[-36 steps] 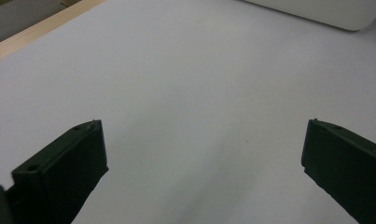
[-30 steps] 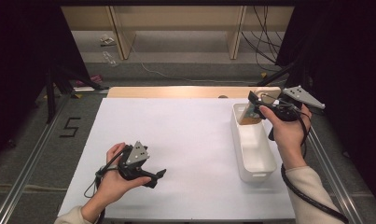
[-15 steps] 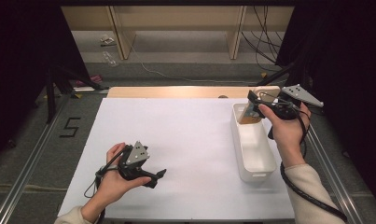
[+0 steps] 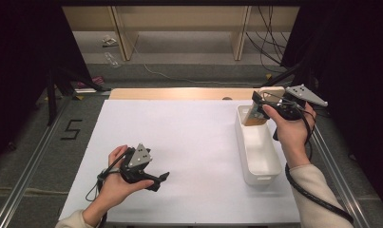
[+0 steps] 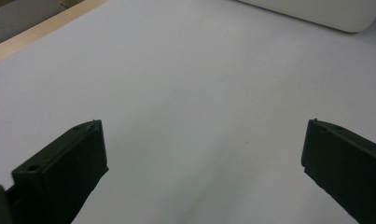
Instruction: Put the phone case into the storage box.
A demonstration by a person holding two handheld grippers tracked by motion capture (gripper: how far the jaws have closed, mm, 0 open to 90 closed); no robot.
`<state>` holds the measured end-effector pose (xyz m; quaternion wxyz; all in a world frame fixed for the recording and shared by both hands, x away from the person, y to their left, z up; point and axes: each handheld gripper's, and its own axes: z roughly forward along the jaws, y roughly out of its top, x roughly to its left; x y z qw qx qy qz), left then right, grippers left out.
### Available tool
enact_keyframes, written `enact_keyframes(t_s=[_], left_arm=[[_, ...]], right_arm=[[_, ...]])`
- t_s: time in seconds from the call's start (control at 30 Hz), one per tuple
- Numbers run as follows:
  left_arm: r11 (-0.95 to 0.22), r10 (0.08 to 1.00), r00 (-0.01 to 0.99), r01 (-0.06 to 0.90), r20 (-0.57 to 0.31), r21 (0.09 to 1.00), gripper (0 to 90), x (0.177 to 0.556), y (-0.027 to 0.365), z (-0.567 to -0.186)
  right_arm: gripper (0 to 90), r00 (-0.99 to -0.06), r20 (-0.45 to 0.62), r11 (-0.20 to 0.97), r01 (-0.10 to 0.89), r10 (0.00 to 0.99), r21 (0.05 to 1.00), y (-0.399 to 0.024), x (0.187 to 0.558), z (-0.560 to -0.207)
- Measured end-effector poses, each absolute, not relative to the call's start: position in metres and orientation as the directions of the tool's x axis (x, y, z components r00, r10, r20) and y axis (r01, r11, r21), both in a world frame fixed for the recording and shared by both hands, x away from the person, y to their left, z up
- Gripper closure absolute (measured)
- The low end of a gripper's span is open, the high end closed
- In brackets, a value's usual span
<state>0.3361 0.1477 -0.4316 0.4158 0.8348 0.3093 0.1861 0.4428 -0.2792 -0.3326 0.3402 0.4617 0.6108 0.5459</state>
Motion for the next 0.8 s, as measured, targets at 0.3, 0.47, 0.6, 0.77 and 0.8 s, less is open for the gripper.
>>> enact_keyframes(t_s=[0.3, 0.47, 0.6, 0.77, 0.8], left_arm=[[-0.464, 0.671, 0.74, 0.362, 0.054, 0.808, 0.0, 0.3363, 0.1478, -0.4317], [-0.463, 0.671, 0.74, 0.362, 0.052, 0.809, 0.0, 0.3363, 0.1476, -0.4319], [-0.462, 0.67, 0.741, 0.362, 0.052, 0.81, 0.0, 0.3362, 0.1474, -0.4319], [-0.465, 0.668, 0.742, 0.362, 0.052, 0.808, 0.0, 0.3364, 0.1473, -0.4319], [-0.465, 0.668, 0.742, 0.362, 0.052, 0.808, 0.0, 0.3364, 0.1473, -0.4319]], right_arm=[[13.2, -0.336, 0.088, -0.02, 0.2, 0.938, 0.979, -0.2789, 0.447, -0.3321], [13.2, -0.335, 0.087, -0.017, 0.206, 0.938, 0.978, -0.2782, 0.449, -0.3328], [13.2, -0.334, 0.083, -0.013, 0.207, 0.939, 0.978, -0.2777, 0.4503, -0.3327], [13.2, -0.335, 0.078, -0.007, 0.209, 0.939, 0.978, -0.2765, 0.452, -0.3317], [13.2, -0.333, 0.079, -0.008, 0.208, 0.94, 0.978, -0.2764, 0.4527, -0.3312]])
